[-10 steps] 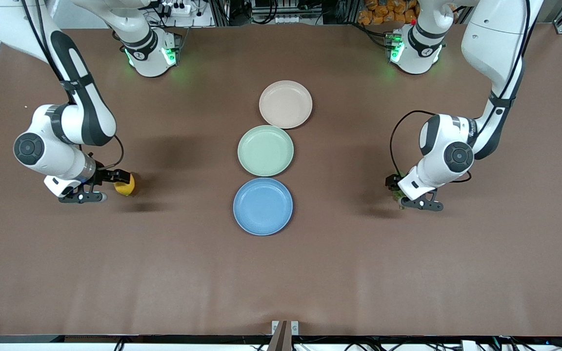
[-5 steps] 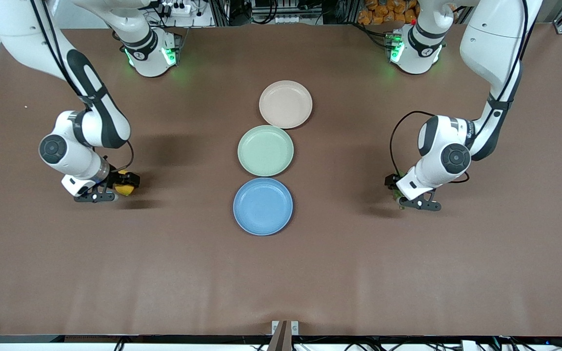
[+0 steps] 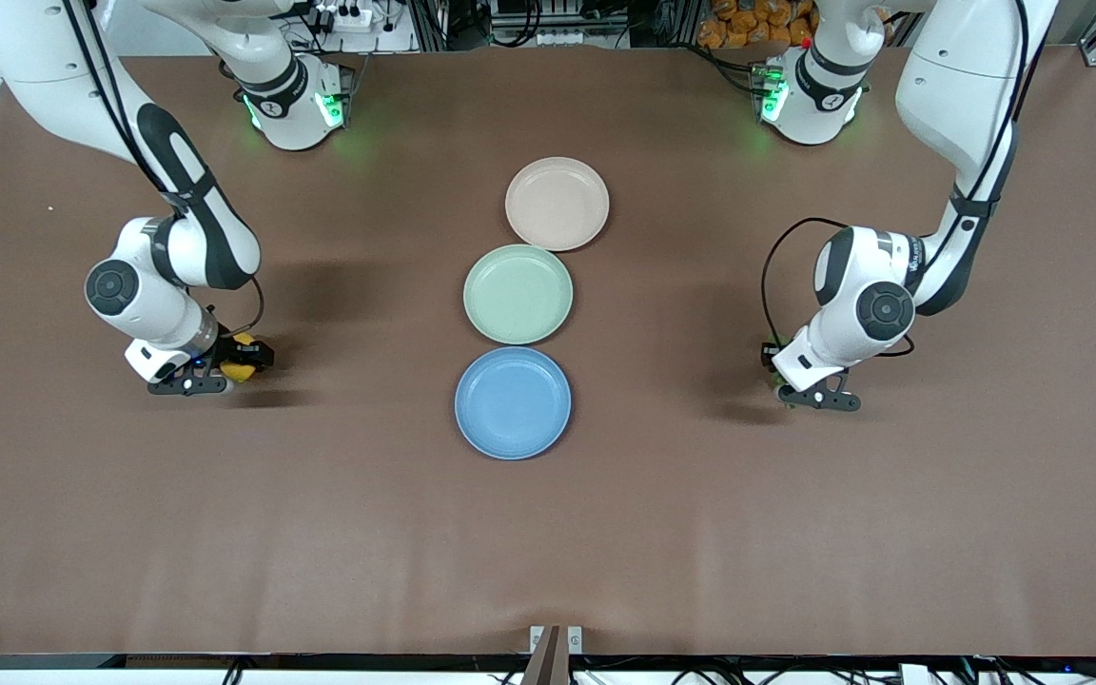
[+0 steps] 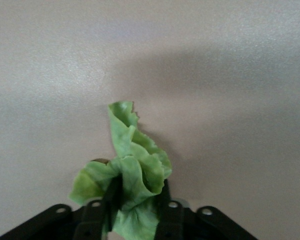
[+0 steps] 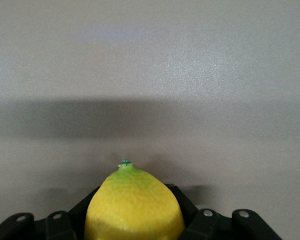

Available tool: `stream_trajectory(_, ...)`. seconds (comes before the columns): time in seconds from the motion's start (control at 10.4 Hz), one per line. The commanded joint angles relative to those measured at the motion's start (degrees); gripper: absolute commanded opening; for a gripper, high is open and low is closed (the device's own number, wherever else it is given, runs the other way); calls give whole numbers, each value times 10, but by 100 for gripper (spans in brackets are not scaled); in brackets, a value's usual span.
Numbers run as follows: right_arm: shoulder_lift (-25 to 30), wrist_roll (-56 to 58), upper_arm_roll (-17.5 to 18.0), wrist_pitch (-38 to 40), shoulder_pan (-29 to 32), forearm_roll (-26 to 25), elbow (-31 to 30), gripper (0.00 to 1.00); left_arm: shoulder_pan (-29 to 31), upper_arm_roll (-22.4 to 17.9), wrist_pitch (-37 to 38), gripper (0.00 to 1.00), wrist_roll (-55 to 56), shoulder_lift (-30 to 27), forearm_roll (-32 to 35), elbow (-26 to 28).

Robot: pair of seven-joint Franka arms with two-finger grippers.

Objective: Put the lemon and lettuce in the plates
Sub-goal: 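Close the right gripper on the lemon while the left gripper grasps the lettuce, then carry the lemon to the blue plate while the left gripper carries lettuce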

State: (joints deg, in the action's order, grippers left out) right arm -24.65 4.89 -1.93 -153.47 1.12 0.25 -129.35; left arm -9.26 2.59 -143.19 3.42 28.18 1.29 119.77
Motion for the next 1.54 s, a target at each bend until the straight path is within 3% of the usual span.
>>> stream_trajectory(0.0, 21, -3, 3, 85, 3, 8, 41, 0, -2, 1, -5, 0, 18, -6, 17, -1)
stream_trajectory(0.29, 25, -4, 10, 299, -12, 9, 186, 0, -12, 5, -2, 0, 63, -33, 17, -1)
stream_trajectory(0.48, 20, -5, 10, 350, -38, 9, 264, 3, -49, 5, 16, 0, 126, -48, 17, 0)
stream_trajectory(0.96, -44, -44, 16, 347, -166, 11, 380, 2, -138, 11, 169, 0, 238, -112, 17, -3)
stream_trajectory(1.25, -112, -97, 17, 342, -246, 9, 452, 5, -147, 90, 209, 0, 361, -113, 15, -6)
stream_trajectory(1.44, -147, -185, 17, 275, -302, 9, 470, 11, -148, 152, 230, 0, 439, -109, 8, -6)
